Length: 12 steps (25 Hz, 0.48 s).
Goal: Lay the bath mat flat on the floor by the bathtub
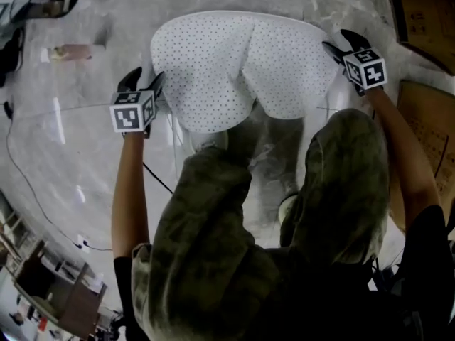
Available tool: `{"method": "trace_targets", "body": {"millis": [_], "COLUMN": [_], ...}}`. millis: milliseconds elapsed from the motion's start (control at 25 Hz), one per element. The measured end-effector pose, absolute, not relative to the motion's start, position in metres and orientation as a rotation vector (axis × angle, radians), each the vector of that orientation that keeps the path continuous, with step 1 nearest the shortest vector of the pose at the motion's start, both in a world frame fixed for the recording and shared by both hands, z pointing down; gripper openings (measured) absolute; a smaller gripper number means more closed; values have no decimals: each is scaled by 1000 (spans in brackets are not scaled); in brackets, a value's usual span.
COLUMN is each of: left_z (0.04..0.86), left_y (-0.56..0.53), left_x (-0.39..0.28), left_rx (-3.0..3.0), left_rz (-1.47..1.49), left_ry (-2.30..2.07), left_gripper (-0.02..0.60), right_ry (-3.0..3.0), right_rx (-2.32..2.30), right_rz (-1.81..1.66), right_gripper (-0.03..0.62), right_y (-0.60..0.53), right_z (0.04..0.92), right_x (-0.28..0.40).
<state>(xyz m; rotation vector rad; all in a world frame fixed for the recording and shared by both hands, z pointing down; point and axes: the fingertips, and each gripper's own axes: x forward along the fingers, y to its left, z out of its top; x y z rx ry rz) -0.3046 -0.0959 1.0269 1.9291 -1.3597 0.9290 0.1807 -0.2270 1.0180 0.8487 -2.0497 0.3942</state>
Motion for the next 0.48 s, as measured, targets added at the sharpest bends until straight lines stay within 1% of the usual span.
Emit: {"method": "trace_targets", "body": {"millis": [160,360,480], "left_z": [1047,1069,1079], "left_y": [-54,-34,-31], "left_x": [-305,-290,-281], "left_rx": [1802,1707,1651], "left_rz": [765,597,527], "left_ry": [-1345,-1326,-1299], "left_gripper": [291,296,296], "right_ry": [-2032,-2030,-2009], "right_rx": [944,956,997], "right_rz": [612,927,1035], "right_gripper": [319,319,319], "right_y": [-197,-157,-149], "right_z": [1036,1069,1078], "right_x": [204,210,212]}}
